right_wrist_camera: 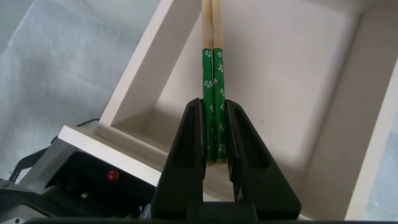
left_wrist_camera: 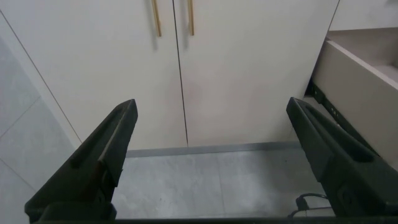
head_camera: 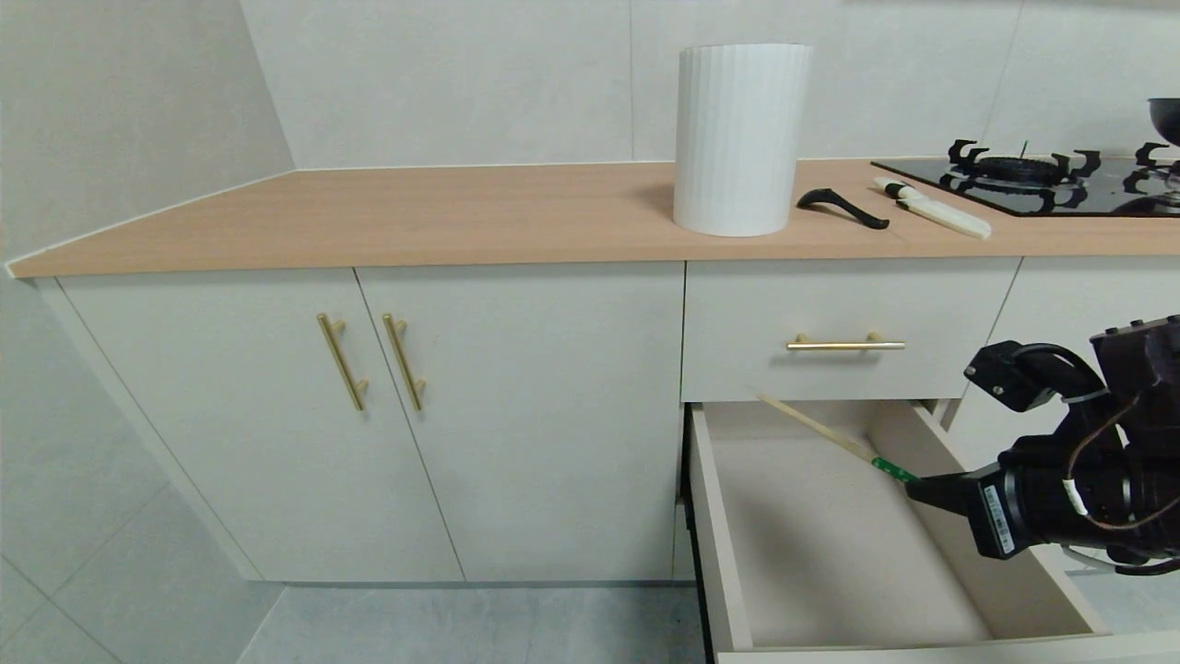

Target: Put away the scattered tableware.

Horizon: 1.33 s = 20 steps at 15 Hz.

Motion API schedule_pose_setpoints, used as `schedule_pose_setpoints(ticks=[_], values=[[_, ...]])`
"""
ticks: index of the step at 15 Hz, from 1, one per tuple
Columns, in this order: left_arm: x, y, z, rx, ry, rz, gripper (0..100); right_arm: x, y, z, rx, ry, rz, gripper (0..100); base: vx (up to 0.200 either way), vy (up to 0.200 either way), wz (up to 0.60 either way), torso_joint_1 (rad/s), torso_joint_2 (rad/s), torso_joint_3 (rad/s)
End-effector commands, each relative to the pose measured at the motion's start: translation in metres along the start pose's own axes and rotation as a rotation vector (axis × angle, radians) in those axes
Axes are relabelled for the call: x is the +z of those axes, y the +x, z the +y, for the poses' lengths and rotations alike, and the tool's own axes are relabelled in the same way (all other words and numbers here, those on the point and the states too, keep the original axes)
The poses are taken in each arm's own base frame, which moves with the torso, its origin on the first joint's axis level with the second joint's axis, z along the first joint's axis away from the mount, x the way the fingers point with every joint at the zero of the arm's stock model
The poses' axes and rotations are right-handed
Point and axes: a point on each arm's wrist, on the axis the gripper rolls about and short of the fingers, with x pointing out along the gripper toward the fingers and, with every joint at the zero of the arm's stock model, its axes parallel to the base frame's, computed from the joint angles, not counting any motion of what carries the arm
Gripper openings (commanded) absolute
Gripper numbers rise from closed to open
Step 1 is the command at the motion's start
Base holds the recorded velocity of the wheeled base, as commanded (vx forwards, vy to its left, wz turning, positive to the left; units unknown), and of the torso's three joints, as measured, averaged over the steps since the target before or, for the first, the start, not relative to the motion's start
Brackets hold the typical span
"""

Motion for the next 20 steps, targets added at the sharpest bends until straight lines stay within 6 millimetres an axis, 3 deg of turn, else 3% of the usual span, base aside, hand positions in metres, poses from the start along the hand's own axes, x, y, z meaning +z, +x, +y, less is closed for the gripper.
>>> schedule_pose_setpoints(ticks=[1,3,6,8,13,15,20], values=[[0.000,0.000,0.000,0.000,0.000,0.001,100,-0.005,0.019,-0.002,0.002,0.008,0.070,0,0.000,0.000,0.00,0.000,0.00,0.000],[0.000,0.000,0.000,0.000,0.000,0.001,100,-0.009,0.038,-0.005,-0.008,0.018,0.134,0,0.000,0.000,0.00,0.000,0.00,0.000],[0.000,0.000,0.000,0.000,0.000,0.001,100,-0.013,0.095,-0.012,-0.032,0.114,0.250,0,0.000,0.000,0.00,0.000,0.00,0.000],[0.000,0.000,0.000,0.000,0.000,-0.001,100,-0.015,0.120,-0.010,-0.042,0.196,0.294,0,0.000,0.000,0.00,0.000,0.00,0.000],[0.000,0.000,0.000,0.000,0.000,0.001,100,-0.023,0.172,0.003,-0.142,0.282,0.238,0,0.000,0.000,0.00,0.000,0.00,0.000],[0.000,0.000,0.000,0.000,0.000,0.001,100,-0.031,0.191,0.007,-0.195,0.306,0.209,0,0.000,0.000,0.00,0.000,0.00,0.000],[0.000,0.000,0.000,0.000,0.000,-0.001,100,-0.041,0.208,0.009,-0.208,0.308,0.202,0,0.000,0.000,0.00,0.000,0.00,0.000]])
